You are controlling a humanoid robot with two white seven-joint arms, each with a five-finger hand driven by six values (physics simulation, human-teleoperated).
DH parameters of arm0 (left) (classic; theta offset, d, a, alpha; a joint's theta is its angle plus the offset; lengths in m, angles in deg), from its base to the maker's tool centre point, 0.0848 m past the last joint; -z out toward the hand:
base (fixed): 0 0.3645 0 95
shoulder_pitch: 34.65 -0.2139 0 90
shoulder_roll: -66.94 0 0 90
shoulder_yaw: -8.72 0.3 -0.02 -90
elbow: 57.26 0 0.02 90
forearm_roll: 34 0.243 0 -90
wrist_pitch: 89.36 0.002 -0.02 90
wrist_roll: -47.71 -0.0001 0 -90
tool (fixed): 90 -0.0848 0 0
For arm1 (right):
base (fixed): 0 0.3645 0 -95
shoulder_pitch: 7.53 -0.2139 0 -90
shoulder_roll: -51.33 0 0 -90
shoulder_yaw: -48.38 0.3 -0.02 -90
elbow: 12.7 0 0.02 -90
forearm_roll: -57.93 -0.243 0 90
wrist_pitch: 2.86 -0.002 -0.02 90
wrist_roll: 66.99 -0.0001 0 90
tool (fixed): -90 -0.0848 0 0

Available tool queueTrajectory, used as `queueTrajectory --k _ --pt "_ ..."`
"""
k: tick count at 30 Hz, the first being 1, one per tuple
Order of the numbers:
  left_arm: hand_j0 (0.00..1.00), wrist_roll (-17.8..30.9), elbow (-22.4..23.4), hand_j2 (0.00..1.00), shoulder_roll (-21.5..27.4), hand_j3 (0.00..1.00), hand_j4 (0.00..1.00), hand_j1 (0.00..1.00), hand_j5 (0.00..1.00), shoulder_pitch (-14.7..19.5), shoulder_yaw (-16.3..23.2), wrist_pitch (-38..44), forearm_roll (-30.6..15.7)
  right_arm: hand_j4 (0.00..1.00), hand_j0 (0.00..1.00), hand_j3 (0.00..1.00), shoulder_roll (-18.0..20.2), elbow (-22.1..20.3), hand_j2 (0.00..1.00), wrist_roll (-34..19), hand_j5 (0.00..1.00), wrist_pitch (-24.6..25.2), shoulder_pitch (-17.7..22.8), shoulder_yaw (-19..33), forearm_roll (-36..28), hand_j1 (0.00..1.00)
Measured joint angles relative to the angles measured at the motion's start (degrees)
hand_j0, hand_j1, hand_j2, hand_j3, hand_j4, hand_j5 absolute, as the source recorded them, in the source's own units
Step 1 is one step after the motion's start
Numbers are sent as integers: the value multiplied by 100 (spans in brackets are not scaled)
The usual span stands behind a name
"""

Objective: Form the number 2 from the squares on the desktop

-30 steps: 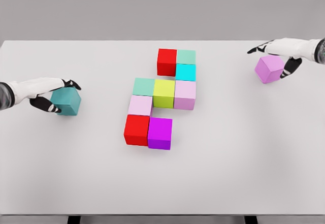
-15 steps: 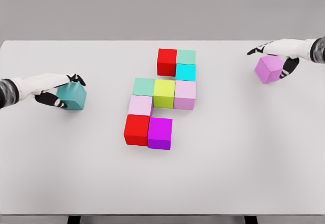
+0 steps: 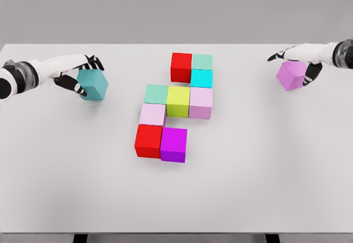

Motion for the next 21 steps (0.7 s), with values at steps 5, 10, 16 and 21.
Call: queueTrajectory --k 5,10,16,21 --pt "41 -17 694 41 -578 41 41 41 41 132 -3 2 213 100 100 100 -111 144 100 0 100 0 -44 -8 167 100" --pt "41 -70 963 41 -879 41 41 41 41 360 -5 24 266 100 100 100 -198 264 100 0 100 0 -79 -72 238 100" --pt "41 -288 1514 41 -1372 41 41 41 41 650 -11 66 282 100 100 100 -212 320 100 0 100 -1 -88 -100 270 100" --pt "41 -548 1973 41 -1773 41 41 41 41 817 -19 137 291 100 100 100 -200 356 100 0 100 0 -123 -94 275 100"
